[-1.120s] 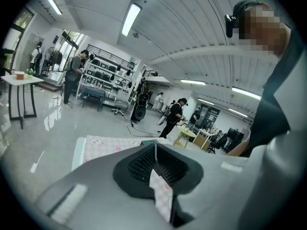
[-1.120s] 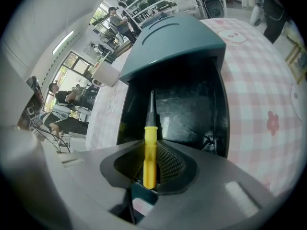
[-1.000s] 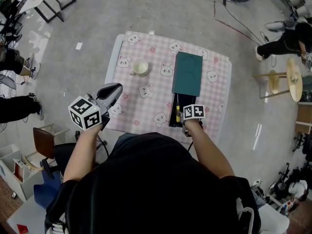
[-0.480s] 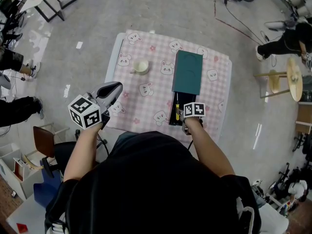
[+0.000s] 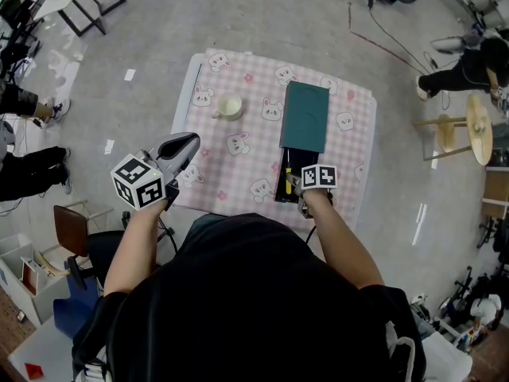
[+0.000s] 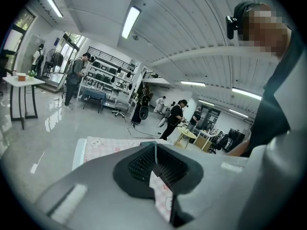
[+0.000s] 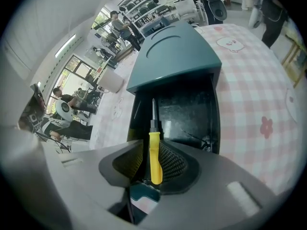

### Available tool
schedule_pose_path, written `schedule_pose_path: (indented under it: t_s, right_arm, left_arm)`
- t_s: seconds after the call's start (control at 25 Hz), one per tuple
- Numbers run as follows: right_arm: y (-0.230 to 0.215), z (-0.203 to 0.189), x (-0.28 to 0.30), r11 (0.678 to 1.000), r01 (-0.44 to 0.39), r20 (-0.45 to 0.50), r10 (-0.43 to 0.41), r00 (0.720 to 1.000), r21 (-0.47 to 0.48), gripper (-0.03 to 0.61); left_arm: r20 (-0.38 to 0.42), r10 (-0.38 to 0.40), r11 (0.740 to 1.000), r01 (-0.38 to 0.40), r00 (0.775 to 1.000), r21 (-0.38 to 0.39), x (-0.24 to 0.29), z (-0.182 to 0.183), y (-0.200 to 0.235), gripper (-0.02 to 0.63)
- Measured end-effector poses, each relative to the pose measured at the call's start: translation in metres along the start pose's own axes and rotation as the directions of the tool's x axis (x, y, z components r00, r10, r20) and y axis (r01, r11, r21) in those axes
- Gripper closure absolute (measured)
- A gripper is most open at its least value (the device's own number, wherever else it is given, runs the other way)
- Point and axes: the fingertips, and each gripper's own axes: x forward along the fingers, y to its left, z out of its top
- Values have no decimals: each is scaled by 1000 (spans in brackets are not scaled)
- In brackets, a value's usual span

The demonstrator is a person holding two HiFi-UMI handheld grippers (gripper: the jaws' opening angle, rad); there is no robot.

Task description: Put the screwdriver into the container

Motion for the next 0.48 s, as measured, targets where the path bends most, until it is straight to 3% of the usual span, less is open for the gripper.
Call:
schedule_pose_path:
  t_s: [0.48]
  right_arm:
    - [11,6,-29,999,-22,70,24,997,-30,446]
  left_arm:
    - [12,-10,1000,10,1000,16,-7,1,-20,603]
